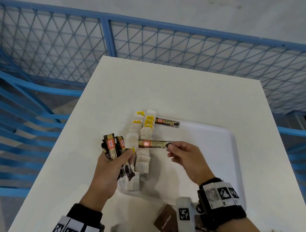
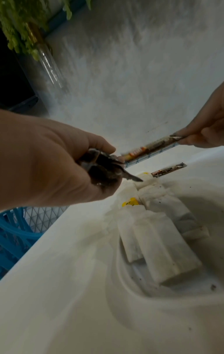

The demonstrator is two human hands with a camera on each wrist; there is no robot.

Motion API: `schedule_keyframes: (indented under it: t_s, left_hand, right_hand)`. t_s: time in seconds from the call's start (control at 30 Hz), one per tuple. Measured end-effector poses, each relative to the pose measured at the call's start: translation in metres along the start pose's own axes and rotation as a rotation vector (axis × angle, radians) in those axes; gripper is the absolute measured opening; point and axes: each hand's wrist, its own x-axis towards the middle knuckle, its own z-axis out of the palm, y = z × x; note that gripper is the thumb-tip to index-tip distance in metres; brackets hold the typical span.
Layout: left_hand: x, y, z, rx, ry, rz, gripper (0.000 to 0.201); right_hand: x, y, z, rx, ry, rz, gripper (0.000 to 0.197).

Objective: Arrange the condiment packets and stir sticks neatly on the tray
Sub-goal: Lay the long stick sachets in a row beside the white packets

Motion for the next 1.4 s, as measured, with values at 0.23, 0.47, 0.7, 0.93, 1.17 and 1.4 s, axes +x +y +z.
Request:
schedule_keyframes:
  t_s: [0.23, 0.47, 0.7, 0.93, 1.17, 1.4]
  left_hand:
    - [-0.002, 0.000, -0.001, -0.102, 0.043, -0.093, 0.015]
    - [-0.003, -0.001, -0.001, -0.132, 0.052, -0.112, 0.010]
    - [-0.002, -0.006, -0.003, -0.130, 0.067, -0.129, 0.007]
    - [-0.003, -0.006, 0.001, -0.165, 0.048, -0.123, 0.006]
    - [-0.003, -0.006, 0.003, -0.185, -0.001, -0.115, 0.002]
    - [-0.006, -0.007, 0.004, -0.155, -0.037, -0.094, 0.010]
  right_hand:
    - [0.056, -0.004, -0.030, 0.003, 0.274, 0.079, 0.003]
    - [0.089, -0.003, -0.029, -0.209, 0.346, 0.065, 0.004]
    - [0.101, -0.001, -0.017, -0.556, 0.449, -0.042, 0.016]
    - [0.106, 0.001, -0.015, -0.646, 0.490, -0.064, 0.018]
    - [0.099, -0.002, -0.012, -0.654, 0.506, -0.079, 0.019]
    - [0.048, 0.003, 0.015, -0.597, 0.279, -0.203, 0.014]
